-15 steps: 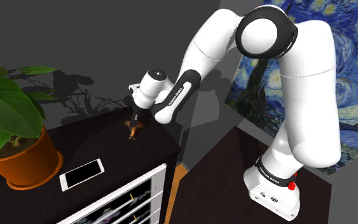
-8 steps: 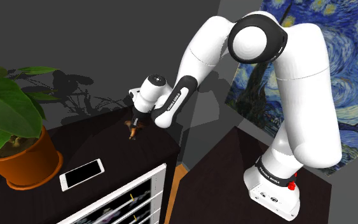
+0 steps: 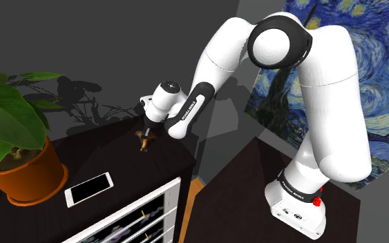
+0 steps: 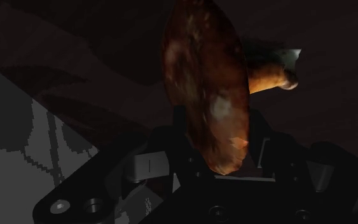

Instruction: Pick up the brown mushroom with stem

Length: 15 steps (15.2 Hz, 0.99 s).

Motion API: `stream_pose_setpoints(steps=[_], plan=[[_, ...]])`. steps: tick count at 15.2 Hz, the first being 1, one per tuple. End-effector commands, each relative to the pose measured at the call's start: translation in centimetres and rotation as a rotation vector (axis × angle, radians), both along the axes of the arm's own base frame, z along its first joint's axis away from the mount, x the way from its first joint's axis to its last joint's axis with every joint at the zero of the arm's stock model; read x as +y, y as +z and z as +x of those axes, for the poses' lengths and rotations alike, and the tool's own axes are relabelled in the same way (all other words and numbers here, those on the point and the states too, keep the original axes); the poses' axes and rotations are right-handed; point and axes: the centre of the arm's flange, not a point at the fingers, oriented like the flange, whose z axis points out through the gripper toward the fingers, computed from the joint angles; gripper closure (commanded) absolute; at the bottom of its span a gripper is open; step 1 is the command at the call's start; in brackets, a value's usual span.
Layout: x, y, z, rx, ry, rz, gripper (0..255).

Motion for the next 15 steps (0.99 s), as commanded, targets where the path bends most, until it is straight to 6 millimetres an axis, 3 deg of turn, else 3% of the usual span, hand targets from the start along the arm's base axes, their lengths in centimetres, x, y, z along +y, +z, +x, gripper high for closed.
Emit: stream_pose_setpoints(steps=[1, 15], plan=[[0.0, 0.5, 0.0, 0.001, 0.0, -0.001, 255], [0.0, 7.9, 0.0, 0.001, 0.0, -0.001, 255]])
